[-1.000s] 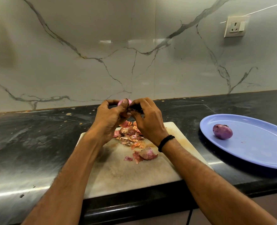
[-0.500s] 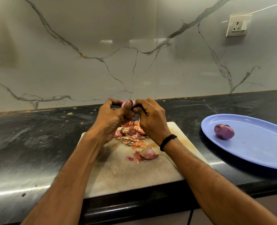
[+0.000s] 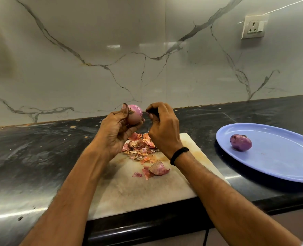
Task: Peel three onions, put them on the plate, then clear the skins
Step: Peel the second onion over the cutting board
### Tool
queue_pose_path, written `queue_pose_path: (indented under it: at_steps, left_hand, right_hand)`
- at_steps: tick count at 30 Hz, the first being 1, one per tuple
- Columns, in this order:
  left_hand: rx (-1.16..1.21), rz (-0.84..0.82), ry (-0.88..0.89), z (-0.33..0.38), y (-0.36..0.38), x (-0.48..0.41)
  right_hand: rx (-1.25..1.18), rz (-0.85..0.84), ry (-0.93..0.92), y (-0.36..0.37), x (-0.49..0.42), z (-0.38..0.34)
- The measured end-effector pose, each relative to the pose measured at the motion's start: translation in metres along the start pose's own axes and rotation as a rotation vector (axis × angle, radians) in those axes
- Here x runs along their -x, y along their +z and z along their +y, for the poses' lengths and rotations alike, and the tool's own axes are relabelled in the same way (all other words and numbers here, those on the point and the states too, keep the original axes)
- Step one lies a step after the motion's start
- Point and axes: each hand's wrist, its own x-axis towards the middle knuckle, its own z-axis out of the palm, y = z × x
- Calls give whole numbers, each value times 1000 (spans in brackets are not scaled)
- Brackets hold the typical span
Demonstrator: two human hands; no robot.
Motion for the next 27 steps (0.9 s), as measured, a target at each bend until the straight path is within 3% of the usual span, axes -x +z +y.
queue_pose_path:
  at_steps: [16,27]
  left_hand:
    - [-108,-36,117,-6,-1,-4]
    - [-97,-20,104,-8,4,-3]
  right_hand:
    - [14,-33,-117,3,4,0]
    - [104,-125,-119,5,6,0]
